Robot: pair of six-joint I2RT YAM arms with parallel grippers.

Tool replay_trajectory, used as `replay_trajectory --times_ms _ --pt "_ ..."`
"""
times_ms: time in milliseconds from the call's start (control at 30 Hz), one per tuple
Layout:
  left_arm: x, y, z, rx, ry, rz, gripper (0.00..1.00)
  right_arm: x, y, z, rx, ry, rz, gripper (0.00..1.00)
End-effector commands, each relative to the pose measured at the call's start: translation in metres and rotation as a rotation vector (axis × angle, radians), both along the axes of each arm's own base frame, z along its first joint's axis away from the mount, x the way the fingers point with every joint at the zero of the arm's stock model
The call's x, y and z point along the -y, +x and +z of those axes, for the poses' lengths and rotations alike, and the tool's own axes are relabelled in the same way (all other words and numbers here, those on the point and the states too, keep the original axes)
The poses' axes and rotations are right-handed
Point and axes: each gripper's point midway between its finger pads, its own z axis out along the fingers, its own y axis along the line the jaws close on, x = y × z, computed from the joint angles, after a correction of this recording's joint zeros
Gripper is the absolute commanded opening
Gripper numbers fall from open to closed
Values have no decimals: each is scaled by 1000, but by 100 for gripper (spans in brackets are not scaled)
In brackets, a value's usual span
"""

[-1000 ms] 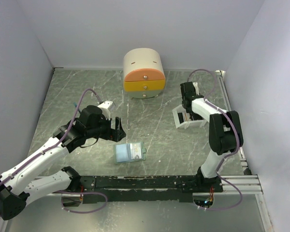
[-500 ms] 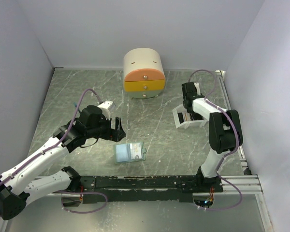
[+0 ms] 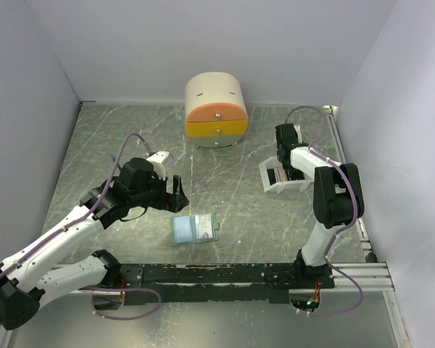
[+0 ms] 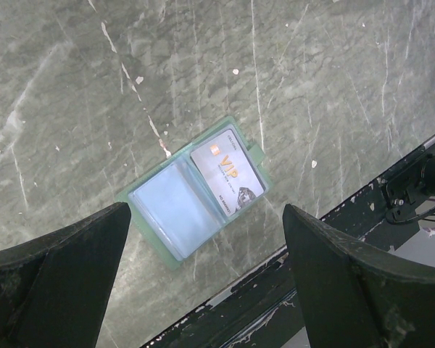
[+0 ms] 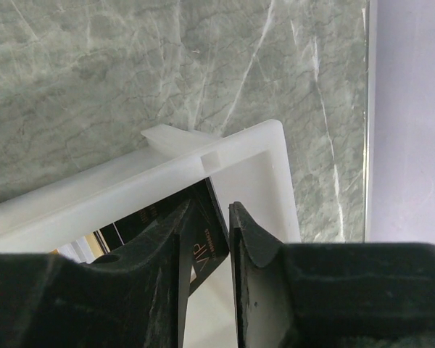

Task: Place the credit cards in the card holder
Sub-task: Pick up the credit card from the storage box.

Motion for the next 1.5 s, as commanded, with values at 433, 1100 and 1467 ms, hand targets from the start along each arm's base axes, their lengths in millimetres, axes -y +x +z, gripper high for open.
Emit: replay_trajectory --times_ms 433,1100,1467 --pt "-3 7 6 17 -12 5 98 -6 8 18 18 45 28 0" --pt "-11 16 -6 -28 -2 48 96 -69 -12 92 137 107 55 0" --pt "-13 4 -32 -173 -12 123 91 -161 -41 142 281 417 238 0"
